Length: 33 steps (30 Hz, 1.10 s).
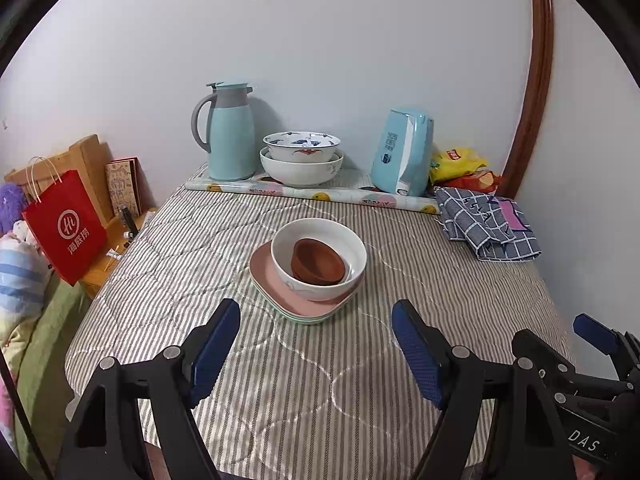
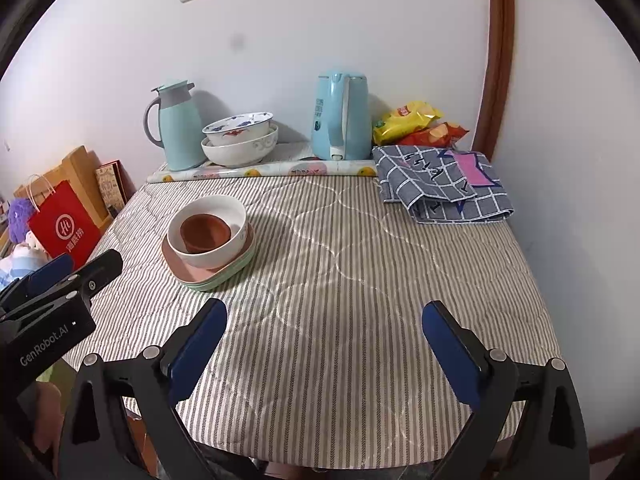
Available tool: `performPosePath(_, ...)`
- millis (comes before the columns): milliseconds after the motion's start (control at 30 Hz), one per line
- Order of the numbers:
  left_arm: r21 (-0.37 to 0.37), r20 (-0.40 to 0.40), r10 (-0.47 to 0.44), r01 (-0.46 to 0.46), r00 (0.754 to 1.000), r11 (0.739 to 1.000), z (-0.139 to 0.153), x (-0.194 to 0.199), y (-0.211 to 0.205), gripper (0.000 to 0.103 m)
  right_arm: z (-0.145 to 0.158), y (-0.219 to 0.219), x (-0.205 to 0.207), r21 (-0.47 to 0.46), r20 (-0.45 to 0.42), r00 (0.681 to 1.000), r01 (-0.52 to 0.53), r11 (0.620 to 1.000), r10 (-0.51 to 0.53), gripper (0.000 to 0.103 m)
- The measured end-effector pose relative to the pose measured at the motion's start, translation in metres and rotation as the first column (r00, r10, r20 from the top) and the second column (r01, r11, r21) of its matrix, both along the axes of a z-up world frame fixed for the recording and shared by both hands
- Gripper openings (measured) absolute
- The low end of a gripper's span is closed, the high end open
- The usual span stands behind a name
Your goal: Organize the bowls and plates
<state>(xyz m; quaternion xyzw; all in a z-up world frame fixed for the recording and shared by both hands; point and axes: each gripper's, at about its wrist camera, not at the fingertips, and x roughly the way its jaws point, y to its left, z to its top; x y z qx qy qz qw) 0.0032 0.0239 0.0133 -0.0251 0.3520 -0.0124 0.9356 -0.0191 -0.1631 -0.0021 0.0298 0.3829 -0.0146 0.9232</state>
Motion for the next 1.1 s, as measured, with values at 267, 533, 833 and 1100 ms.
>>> performPosePath(267,0.0,0.007,-0.018,0.018,1.0,1.0,0.002,-0.005,-0.005,0.077,0.0,-0.001,-0.007,-0.006,0.002,1.0,0.008,1.0,-0.008,0.097)
performPosePath(533,0.012,0.021,-0.01,0.01,1.0,1.0,0.005,-0.009,-0.007,0.077,0.002,-0.003,-0.01,0.002,0.011,1.0,0.014,1.0,-0.014,0.097)
performPosePath(833,0.016,0.022,-0.011,0.011,1.0,1.0,0.006,-0.01,-0.007,0.077,0.003,-0.005,-0.012,0.005,0.013,1.0,0.018,1.0,-0.018,0.097)
performPosePath(1100,0.019,0.02,-0.011,0.01,1.0,1.0,0.006,-0.011,-0.008,0.077,0.003,-0.005,-0.013,0.0,0.014,1.0,0.018,1.0,-0.018,0.097)
